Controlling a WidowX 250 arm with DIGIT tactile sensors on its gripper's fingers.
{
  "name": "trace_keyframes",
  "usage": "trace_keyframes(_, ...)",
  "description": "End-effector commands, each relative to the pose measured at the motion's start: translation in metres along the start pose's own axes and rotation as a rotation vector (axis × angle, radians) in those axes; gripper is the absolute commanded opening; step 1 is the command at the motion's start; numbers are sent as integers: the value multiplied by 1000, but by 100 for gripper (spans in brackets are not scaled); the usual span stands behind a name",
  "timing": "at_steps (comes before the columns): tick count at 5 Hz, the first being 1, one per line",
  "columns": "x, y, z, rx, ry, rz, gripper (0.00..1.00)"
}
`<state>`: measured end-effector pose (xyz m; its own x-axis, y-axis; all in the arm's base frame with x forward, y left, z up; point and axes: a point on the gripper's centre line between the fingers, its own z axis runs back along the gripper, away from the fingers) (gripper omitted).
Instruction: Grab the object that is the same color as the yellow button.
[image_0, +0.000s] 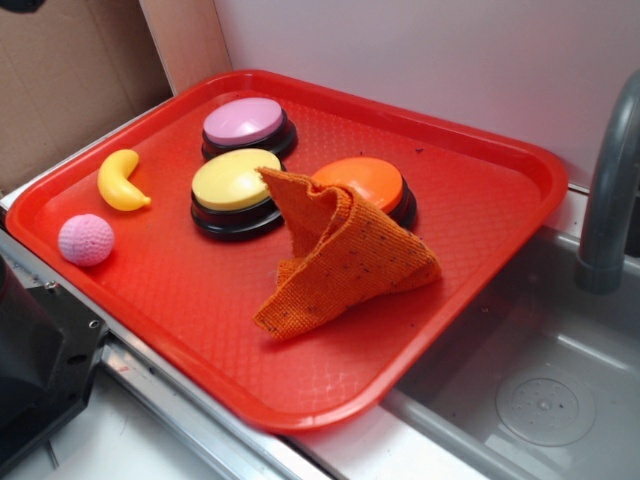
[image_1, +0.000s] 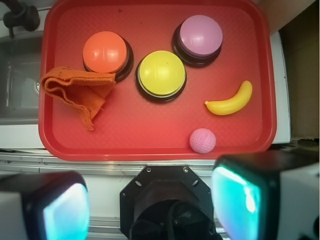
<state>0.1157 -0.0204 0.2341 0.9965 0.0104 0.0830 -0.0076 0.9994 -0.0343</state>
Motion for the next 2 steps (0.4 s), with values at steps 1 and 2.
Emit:
trace_keyframes(1, 0, 0, 0, 0, 0, 0, 100)
trace_keyframes(2, 0, 19, -13, 59, -50, 149, 100)
